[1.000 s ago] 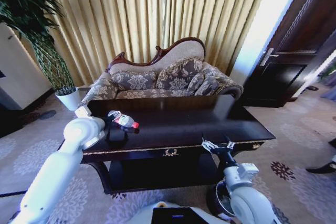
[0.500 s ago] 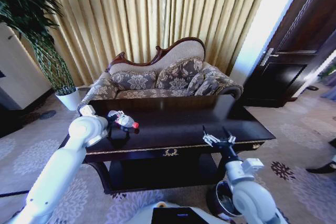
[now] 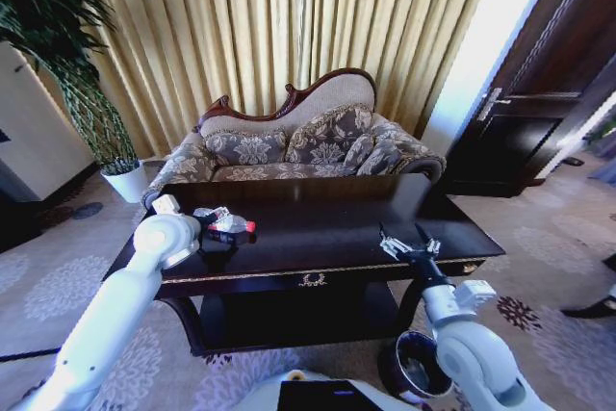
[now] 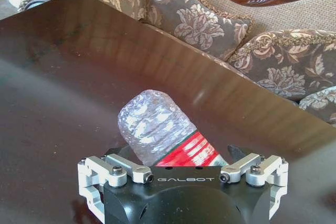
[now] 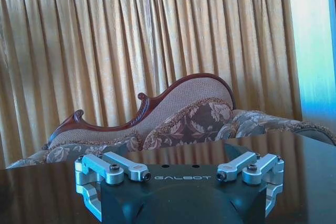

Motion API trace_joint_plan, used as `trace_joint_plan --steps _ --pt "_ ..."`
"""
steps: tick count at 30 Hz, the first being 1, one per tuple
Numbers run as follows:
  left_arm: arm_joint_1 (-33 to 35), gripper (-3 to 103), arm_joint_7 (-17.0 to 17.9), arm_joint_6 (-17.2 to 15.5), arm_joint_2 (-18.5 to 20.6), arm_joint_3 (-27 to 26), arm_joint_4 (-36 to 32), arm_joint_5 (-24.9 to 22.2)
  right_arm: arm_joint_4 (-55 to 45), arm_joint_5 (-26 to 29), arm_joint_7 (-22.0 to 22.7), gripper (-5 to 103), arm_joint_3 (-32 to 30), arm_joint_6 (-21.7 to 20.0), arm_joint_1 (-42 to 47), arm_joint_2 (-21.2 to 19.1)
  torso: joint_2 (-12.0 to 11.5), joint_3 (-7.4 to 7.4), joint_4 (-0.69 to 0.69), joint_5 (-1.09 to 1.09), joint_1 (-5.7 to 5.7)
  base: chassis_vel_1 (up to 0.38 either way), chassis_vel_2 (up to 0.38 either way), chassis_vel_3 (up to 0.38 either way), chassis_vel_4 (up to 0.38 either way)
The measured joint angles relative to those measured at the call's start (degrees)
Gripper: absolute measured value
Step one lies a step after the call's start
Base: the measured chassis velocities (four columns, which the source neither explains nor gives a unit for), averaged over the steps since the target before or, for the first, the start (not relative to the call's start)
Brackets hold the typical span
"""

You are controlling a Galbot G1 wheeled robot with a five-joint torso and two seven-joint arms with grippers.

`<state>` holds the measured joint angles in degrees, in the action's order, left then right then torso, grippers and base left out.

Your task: Move to the front of the table and place the trash on the table into the trash bin.

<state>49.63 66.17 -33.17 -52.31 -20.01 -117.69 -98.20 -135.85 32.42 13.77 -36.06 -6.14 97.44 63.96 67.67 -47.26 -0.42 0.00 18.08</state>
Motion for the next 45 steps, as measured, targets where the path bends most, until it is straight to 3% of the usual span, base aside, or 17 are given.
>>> trace_joint_plan --steps 21,34,45 --pt "-1.30 100 -2.65 -1.15 -0.27 0.70 1.17 -0.37 -0.09 0.37 -0.13 100 0.61 -0.01 -0.09 -0.37 0.00 0.00 -0.01 0.00 0.00 0.000 0.000 0.000 0.000" --pt "-1.55 100 -1.14 -1.09 -1.89 4.66 -1.38 -1.94 1.36 0.21 -0.17 100 0.91 0.18 -0.88 -0.25 0.00 0.00 -0.01 0.01 0.00 0.000 0.000 0.000 0.000" --pt "-2.70 100 -0.97 -0.79 -3.30 6.81 0.22 -1.43 2.98 1.22 -0.13 100 0.34 0.44 -2.52 -1.47 0.03 0.03 0.00 0.05 -0.02 0.000 0.000 0.000 0.000"
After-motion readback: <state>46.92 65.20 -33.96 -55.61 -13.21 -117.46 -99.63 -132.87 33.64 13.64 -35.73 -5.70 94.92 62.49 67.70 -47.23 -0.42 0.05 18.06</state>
